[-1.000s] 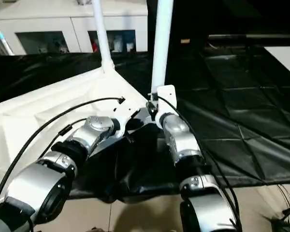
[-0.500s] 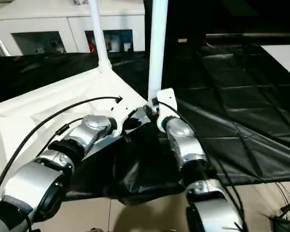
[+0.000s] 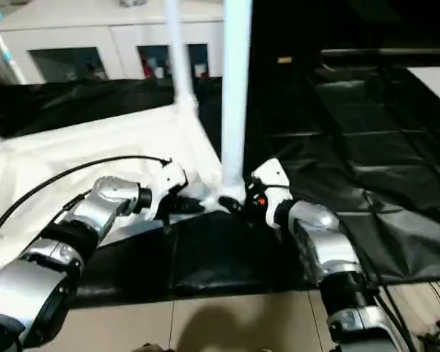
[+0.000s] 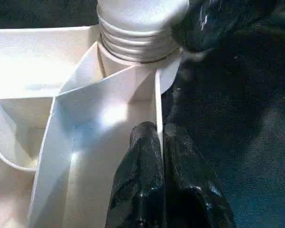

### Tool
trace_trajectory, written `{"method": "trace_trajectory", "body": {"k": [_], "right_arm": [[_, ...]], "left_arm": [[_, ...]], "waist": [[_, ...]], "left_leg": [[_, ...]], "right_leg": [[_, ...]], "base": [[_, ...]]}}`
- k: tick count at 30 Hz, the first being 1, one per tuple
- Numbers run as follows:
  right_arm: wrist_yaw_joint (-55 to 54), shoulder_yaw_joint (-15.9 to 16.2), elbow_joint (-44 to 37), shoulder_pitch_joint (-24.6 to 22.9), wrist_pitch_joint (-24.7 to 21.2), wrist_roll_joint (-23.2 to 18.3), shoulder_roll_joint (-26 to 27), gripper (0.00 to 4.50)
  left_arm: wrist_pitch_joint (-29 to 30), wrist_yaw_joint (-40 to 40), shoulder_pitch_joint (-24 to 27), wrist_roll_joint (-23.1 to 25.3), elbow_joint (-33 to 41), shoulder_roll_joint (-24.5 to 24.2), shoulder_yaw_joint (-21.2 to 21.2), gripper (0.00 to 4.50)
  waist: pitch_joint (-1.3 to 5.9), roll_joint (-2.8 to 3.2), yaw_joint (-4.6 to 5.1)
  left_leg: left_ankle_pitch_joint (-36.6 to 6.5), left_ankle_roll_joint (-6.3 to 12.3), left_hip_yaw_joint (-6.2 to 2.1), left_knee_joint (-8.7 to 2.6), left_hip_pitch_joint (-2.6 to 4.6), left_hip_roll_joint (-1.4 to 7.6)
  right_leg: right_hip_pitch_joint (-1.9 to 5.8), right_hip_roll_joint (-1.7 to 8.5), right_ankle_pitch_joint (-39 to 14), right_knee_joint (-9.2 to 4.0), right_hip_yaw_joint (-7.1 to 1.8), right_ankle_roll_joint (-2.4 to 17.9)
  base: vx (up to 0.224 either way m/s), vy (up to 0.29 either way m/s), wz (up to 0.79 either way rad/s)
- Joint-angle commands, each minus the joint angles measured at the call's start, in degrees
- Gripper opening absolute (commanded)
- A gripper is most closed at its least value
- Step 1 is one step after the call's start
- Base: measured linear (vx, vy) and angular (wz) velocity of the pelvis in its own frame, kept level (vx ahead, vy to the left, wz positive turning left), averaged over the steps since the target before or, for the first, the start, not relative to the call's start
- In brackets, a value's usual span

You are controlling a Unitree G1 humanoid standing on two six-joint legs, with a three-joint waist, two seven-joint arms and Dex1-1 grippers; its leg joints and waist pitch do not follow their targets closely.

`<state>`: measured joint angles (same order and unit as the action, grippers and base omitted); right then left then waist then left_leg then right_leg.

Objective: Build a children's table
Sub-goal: Rotate leg to tighten

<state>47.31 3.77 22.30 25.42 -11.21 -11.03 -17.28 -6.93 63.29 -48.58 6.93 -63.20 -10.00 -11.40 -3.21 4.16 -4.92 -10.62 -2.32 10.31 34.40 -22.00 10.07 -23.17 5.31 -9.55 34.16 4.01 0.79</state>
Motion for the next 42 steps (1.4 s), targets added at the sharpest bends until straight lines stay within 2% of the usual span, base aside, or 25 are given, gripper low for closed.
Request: {"method": "trace_trajectory", "body": {"k": [1,4,6,10,15,28,31,38,42], "right_arm": [[2.16,-0.17,-1.55,-0.48,0.47,-1.27,-0.27,3.95],[3.30,0.29,-1.73,-0.89,0.62,-1.74,-0.72,3.95],[2.88,0.67,-1.21,-0.91,0.77,-0.45,-1.15,3.95],[1.97,1.46,0.71,-0.67,1.64,1.67,-2.02,3.95],[0.54,1.24,1.96,-0.15,2.41,2.30,-1.66,3.95],[-0.12,0.50,3.71,0.35,3.53,1.81,-0.84,2.79],[0.05,0.60,3.73,0.40,3.59,1.64,-0.88,2.71],[0.03,1.01,3.60,-0.06,3.76,1.68,-0.68,2.67],[-2.91,0.45,3.37,-0.06,2.65,1.48,1.19,2.66]], "left_arm": [[-1.05,1.46,0.92,-0.80,1.29,-0.12,0.25,0.00],[-0.97,1.88,1.24,-0.93,1.79,-0.38,0.29,0.00],[-0.81,2.43,1.55,-1.09,2.43,-0.57,0.30,0.00],[-0.74,2.66,1.65,-1.30,2.72,-0.70,0.13,0.00],[-0.69,2.64,1.63,-1.20,2.76,-0.61,0.08,0.00],[-0.26,2.81,2.16,-1.11,3.41,-0.63,-0.13,0.00],[-0.03,2.91,2.32,-1.14,3.65,-0.68,-0.17,0.00],[0.35,2.93,2.45,-1.15,3.74,-0.68,-0.15,0.00],[0.39,0.53,1.92,-0.78,2.98,-0.12,0.09,0.00]], "waist": [[4.26,-1.03,-0.09],[4.35,-1.08,-0.21],[4.40,-1.09,-0.21],[4.30,-1.11,-0.13],[4.28,-1.13,-0.09],[4.34,-1.12,-0.13],[4.31,-1.30,-0.09],[4.33,-1.15,-0.10],[4.27,-1.07,-0.05]], "left_leg": [[-10.66,5.60,-0.87,-4.03,0.84,3.09],[-9.55,5.51,-0.84,-3.93,0.77,2.95],[-8.56,5.81,-0.87,-3.88,0.65,2.92],[-9.02,5.62,-0.78,-3.87,0.68,2.77],[-9.41,5.19,-0.81,-3.92,0.65,2.73],[-8.94,5.70,-0.79,-3.86,0.66,2.80],[-8.79,5.83,-0.78,-3.88,0.62,2.80],[-8.80,5.78,-0.80,-3.88,0.64,2.80],[-9.37,5.50,-0.82,-3.95,0.67,2.81]], "right_leg": [[3.15,3.70,-11.22,-3.82,-2.22,14.71],[3.17,3.74,-10.51,-3.77,-2.23,14.38],[3.22,3.70,-9.54,-3.64,-2.18,14.36],[3.09,3.64,-11.48,-3.92,-2.12,13.82],[3.08,3.61,-12.55,-4.05,-2.15,13.31],[3.10,3.57,-11.69,-3.95,-2.11,13.59],[3.12,3.57,-11.77,-3.95,-2.10,13.57],[3.09,3.58,-12.16,-3.96,-2.09,13.43],[3.04,3.58,-12.49,-4.02,-2.09,13.48]], "base": [[0.000,0.000,0.00],[0.000,0.000,0.00],[0.000,0.000,0.00],[0.000,0.000,0.00],[0.000,0.000,0.00],[0.000,0.000,0.00],[0.000,0.000,0.00],[0.000,0.000,0.00],[0.000,0.000,0.00]]}}
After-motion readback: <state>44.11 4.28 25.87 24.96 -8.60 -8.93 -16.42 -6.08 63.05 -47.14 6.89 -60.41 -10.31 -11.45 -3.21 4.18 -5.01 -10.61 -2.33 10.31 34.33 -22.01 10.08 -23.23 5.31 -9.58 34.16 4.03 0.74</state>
